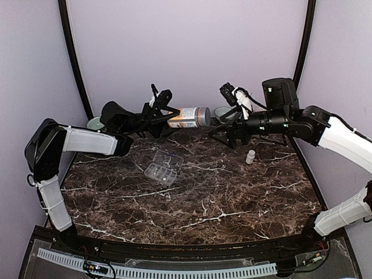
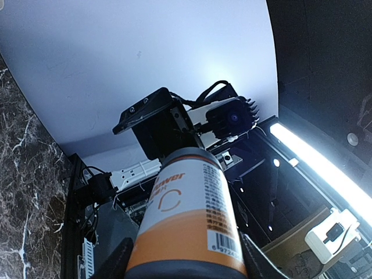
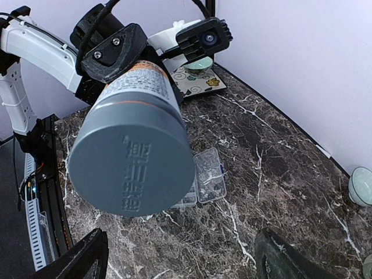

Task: Sort the pills into containers
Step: Screw the lid of the pill bottle onto the pill bottle.

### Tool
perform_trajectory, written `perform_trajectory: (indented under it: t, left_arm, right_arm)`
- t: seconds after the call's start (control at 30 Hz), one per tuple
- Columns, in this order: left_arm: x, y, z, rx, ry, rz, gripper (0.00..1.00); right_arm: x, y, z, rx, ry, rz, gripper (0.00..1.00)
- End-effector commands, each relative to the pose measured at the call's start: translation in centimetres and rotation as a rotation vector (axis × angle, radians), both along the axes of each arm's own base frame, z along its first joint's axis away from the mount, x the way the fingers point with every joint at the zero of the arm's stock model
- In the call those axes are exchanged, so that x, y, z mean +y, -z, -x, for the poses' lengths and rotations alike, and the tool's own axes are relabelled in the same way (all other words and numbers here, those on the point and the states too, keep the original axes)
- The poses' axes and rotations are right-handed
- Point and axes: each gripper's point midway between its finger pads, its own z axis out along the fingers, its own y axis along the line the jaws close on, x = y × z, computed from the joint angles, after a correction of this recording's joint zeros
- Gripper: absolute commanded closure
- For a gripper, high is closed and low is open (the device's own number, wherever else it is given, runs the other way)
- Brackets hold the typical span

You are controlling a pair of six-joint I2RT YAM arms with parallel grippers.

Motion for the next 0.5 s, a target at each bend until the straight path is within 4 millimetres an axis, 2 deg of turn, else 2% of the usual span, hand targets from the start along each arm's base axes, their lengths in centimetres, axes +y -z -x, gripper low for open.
perform_trajectory:
  t: [0.0,0.47]
  left_arm:
    - [0.3,-1.4,1.1,-0.067,0.054,0.017,1.00]
    - [0.0,-0.6,1.2,-0.057,0.086,-0.007,1.00]
  right_arm:
    - [1.1,-2.0,0.1,-0.082,-0.041,-0.021,0.13]
    - [2.5,-3.0,0.8,-0.132,-0.077,-0.003,0.14]
